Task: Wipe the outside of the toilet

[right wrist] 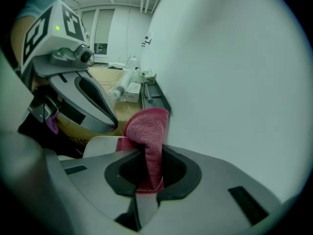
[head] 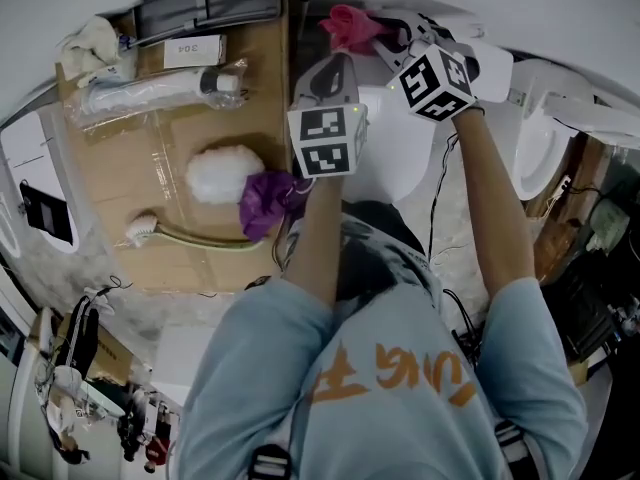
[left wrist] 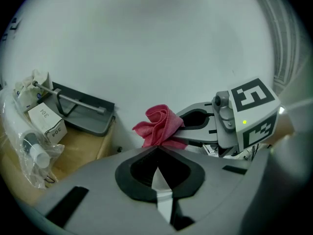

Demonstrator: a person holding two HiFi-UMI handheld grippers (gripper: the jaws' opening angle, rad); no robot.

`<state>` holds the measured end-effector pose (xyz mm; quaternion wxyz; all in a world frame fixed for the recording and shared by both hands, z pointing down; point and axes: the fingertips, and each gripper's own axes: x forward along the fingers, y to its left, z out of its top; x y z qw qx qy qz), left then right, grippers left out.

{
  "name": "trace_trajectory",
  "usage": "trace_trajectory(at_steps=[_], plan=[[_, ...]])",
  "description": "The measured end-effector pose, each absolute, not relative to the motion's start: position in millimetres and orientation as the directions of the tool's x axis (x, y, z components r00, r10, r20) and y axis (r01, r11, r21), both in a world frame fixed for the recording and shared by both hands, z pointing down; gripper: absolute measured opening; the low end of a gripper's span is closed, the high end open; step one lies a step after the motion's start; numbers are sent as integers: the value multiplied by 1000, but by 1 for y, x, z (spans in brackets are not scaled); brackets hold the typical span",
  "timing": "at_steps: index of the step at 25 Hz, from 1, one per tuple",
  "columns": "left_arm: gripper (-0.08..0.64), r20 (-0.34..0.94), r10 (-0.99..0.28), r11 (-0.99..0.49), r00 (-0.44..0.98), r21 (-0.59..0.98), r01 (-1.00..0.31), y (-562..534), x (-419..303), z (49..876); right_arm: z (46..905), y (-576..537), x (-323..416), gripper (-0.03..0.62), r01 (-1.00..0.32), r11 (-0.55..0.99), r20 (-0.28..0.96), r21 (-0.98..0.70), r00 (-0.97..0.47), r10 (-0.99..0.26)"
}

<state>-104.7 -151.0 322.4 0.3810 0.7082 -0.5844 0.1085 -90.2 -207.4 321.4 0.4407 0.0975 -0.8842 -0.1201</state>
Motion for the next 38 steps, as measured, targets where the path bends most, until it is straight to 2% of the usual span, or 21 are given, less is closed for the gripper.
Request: trace_trajectory(at_steps=[38], plan=[[25, 607, -697, -145, 382, 402, -904, -161, -30, 322, 320, -252, 35, 66, -397, 890, 703, 225, -566, -430]])
